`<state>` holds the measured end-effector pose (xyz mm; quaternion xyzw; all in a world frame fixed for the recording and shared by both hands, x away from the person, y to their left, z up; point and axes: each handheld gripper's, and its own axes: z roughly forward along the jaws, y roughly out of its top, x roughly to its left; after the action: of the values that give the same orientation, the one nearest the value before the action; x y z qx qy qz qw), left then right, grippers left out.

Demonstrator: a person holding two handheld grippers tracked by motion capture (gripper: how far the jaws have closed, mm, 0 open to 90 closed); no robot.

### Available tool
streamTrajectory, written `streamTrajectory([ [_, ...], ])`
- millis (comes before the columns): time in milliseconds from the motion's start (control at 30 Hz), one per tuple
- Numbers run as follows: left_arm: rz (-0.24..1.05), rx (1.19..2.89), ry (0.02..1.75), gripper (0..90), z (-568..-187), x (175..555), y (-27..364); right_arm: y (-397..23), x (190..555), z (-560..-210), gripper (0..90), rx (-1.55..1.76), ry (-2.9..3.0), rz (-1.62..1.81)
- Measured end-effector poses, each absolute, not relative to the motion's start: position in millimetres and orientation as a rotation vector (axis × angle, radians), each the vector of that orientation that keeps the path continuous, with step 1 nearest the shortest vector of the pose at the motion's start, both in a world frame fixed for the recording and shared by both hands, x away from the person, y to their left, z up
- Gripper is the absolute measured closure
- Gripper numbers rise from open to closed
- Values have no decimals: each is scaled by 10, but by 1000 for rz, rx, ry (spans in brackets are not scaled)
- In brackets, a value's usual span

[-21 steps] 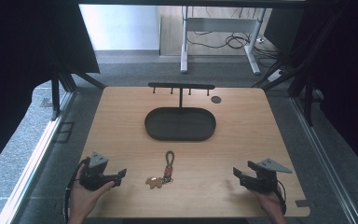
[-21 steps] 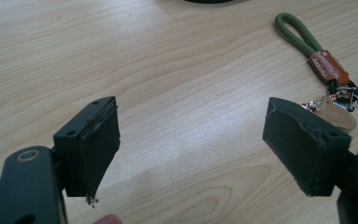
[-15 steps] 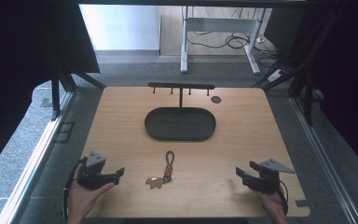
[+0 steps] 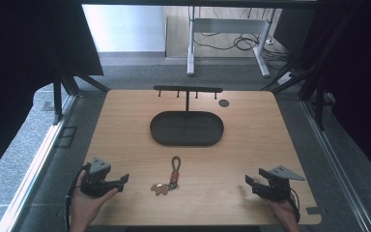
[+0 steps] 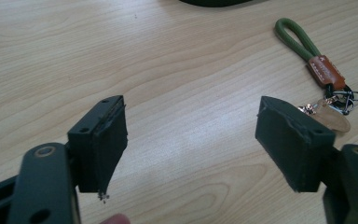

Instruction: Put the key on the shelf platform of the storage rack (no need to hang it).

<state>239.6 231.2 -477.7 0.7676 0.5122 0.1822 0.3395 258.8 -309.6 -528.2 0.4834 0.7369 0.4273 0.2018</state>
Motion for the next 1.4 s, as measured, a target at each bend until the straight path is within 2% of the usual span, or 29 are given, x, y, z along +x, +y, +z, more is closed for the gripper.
streamTrajectory([
  [33,475,2003,1331,294,-4779,2407,2321,-3074,2580,-5294,334,1346,2067,1183],
  [100,453,2008,1314,417,-4782,2433,2340,-3045,2581,-5315,335,1343,2080,1168],
  [267,474,1996,1290,617,-4751,2422,2368,-3029,2599,-5318,338,1375,2052,1169],
  [567,501,1995,1284,883,-4637,2420,2385,-3019,2572,-5345,339,1427,2021,1164],
  [700,480,2032,1255,900,-4631,2471,2305,-3013,2597,-5309,340,1431,2013,1185],
  [933,418,2063,1156,900,-4545,2646,1991,-3042,2532,-5288,344,1417,1996,1212],
  [1200,381,2105,1092,900,-4617,2733,1612,-3181,2441,-5304,350,1437,1977,1219],
  [1400,367,2087,1061,900,-4598,2804,1511,-3151,2461,-5317,352,1425,1991,1206],
])
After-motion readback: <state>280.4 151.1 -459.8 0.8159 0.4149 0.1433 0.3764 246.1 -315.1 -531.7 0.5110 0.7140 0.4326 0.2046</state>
